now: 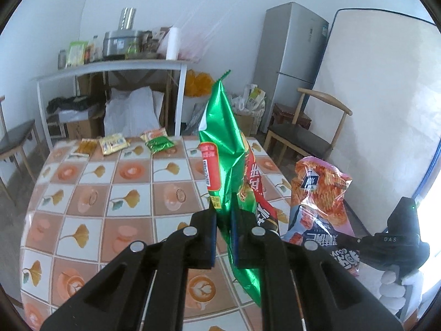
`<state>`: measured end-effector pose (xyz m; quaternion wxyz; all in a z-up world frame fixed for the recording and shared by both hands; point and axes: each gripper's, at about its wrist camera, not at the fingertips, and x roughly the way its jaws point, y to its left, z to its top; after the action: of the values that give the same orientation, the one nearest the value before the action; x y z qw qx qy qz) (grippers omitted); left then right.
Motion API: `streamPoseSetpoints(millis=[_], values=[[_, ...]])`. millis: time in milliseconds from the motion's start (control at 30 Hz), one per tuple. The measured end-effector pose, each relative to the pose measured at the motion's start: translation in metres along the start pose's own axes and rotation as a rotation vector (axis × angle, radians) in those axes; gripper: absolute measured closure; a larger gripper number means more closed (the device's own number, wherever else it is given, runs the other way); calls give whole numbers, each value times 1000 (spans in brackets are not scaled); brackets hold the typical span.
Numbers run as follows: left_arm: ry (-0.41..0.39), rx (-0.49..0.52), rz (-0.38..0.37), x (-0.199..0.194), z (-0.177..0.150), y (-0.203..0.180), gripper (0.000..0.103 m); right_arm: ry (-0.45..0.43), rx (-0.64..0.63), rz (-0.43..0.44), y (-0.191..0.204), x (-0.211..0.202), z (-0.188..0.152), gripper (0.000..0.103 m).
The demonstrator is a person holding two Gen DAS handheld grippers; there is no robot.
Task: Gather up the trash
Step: 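Carry the green and pink chip bags over the blue basket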
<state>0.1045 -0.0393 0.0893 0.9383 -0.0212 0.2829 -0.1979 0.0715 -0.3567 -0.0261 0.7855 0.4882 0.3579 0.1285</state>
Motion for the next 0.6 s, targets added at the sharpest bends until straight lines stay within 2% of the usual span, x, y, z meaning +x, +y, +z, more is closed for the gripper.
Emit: streamPoseSetpoints(millis=[133, 267, 467, 600], values=[[-12, 37, -9, -6, 3, -21, 96, -36, 18, 15, -15, -25, -4, 102], [-19, 73, -49, -9, 8, -45, 96, -86, 52, 27, -29, -48, -2, 102], [2, 98, -205, -2, 21, -86, 96, -220, 113, 10, -59, -106, -6, 102], [64, 135, -329, 19, 28, -131, 96, -327, 202, -15, -96, -148, -19, 102]])
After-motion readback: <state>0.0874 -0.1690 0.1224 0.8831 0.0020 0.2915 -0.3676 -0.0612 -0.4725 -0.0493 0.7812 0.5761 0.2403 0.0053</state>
